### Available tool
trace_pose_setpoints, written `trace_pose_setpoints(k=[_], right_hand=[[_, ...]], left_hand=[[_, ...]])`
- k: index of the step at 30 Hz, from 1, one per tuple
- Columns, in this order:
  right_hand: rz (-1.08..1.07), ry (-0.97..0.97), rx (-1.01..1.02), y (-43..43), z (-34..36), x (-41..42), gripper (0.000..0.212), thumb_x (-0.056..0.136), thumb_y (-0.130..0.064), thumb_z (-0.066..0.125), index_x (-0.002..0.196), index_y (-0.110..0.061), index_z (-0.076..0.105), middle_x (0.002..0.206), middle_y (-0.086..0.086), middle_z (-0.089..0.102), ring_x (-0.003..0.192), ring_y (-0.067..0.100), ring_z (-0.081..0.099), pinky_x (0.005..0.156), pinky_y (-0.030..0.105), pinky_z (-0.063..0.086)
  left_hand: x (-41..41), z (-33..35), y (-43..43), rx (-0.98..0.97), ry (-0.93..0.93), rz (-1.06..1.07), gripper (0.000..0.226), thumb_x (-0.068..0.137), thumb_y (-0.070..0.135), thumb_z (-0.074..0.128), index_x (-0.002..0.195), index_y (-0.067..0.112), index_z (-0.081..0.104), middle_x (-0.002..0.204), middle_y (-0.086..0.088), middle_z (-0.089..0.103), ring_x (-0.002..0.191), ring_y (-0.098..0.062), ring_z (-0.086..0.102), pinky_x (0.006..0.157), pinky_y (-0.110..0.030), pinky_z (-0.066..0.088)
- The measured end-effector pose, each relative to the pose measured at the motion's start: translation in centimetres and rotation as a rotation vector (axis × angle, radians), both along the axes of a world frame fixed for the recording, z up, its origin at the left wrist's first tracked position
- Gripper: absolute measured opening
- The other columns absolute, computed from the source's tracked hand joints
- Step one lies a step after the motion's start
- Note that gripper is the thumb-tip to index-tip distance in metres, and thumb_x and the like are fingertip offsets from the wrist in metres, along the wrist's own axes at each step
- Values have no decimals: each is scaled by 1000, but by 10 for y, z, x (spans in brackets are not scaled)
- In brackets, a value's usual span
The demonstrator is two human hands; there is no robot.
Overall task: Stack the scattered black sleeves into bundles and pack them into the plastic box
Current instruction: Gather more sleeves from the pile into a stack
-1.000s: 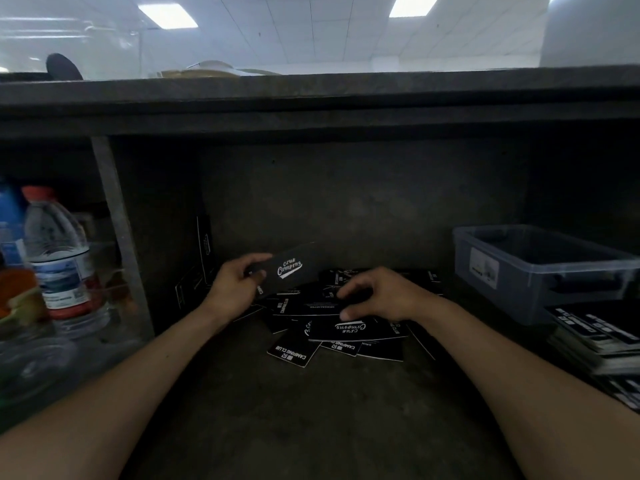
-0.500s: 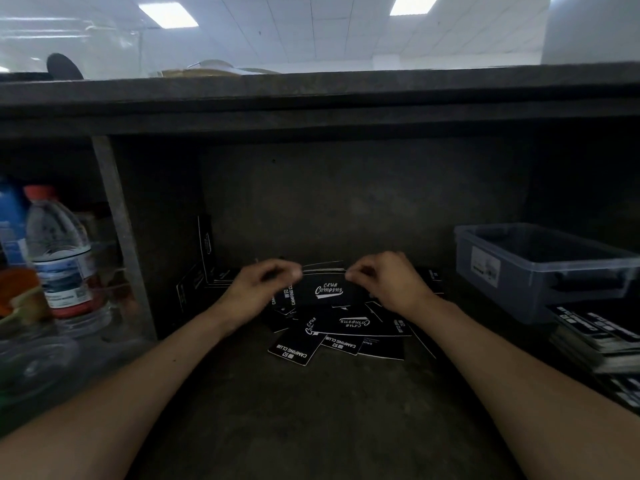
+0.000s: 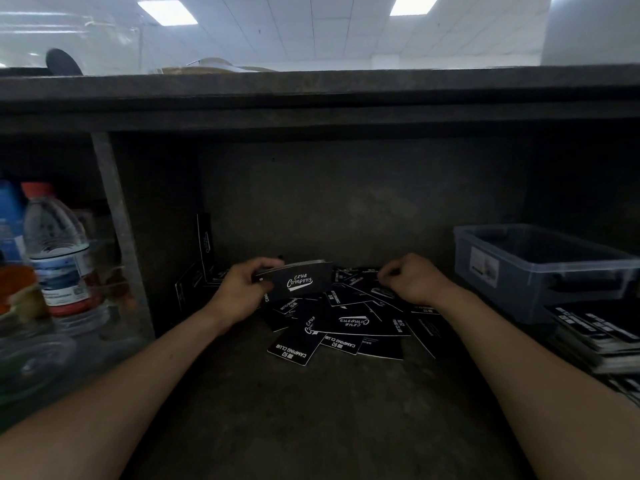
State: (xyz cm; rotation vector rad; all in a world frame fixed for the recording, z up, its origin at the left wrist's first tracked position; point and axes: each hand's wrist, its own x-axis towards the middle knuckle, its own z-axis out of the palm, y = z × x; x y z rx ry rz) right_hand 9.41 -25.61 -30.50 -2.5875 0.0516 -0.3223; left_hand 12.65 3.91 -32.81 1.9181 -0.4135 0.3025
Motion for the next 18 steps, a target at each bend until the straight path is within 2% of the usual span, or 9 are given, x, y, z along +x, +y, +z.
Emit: trace_pose_setpoints(k=[3, 4, 7, 9, 10, 12, 14, 16, 18], right_hand=[[-51, 131, -82, 0, 1, -4, 52, 77, -44, 80, 116, -11, 70, 118, 5, 66, 112, 21, 61, 99, 30, 48], [-63, 166, -82, 0, 2, -5, 56, 74, -44, 83, 117, -11, 70, 120, 5, 66, 112, 20, 61, 99, 30, 48], [-99, 153, 14, -3, 5, -4, 60, 63, -34, 92, 116, -16, 71, 118, 0, 69, 110, 17, 62, 98, 27, 49], [-115, 145, 86, -4, 5, -4, 55, 58, -26, 95, 108, -17, 74, 105, -3, 69, 105, 15, 63, 97, 26, 50], [-117, 115, 160, -4, 4, -2, 47, 57, -19, 95, 100, -17, 75, 94, -3, 69, 98, 16, 65, 92, 25, 52], [-73, -20, 453, -3, 4, -2, 35, 60, 4, 87, 90, -10, 75, 77, 2, 67, 79, 17, 65, 70, 19, 54], [0, -135, 777, 2, 11, -4, 32, 66, 16, 77, 90, -5, 74, 77, 7, 67, 66, 14, 62, 54, 14, 51], [51, -211, 992, 6, 18, -4, 31, 69, 15, 75, 86, -12, 72, 79, 5, 70, 65, 14, 64, 57, 19, 53], [121, -184, 1114, 11, 20, -6, 32, 72, 15, 71, 87, -13, 70, 81, 1, 74, 70, 15, 68, 63, 25, 55]], left_hand=[[2, 1, 0, -32, 10, -3, 44, 90, -15, 49, 111, 19, 66, 107, -1, 69, 90, -4, 65, 71, -7, 52], [3, 0, 0, -34, 15, -16, 45, 90, -15, 48, 109, 21, 67, 109, -3, 69, 93, -9, 66, 73, -10, 54], [3, -2, -1, -39, 55, -53, 48, 91, -15, 46, 104, 26, 67, 113, -7, 70, 98, -15, 66, 79, -18, 55], [2, -3, -1, -33, 62, -58, 48, 91, -15, 46, 104, 26, 67, 114, -7, 69, 97, -14, 66, 79, -20, 55], [2, -2, -1, -29, 59, -60, 48, 92, -14, 46, 104, 26, 67, 115, -7, 70, 97, -12, 67, 79, -19, 55], [1, -2, -1, -30, 49, -62, 48, 92, -13, 47, 103, 28, 68, 116, -5, 70, 97, -10, 67, 76, -15, 55], [1, -1, -1, -42, 36, -56, 48, 92, -14, 47, 104, 27, 68, 120, -6, 69, 101, -11, 66, 79, -15, 54], [0, -1, -2, -47, 37, -46, 47, 91, -15, 46, 108, 23, 68, 124, -8, 67, 108, -17, 65, 85, -19, 53], [-2, 1, -3, -48, 48, -51, 45, 90, -15, 47, 110, 21, 67, 124, -9, 67, 109, -19, 65, 84, -18, 53]])
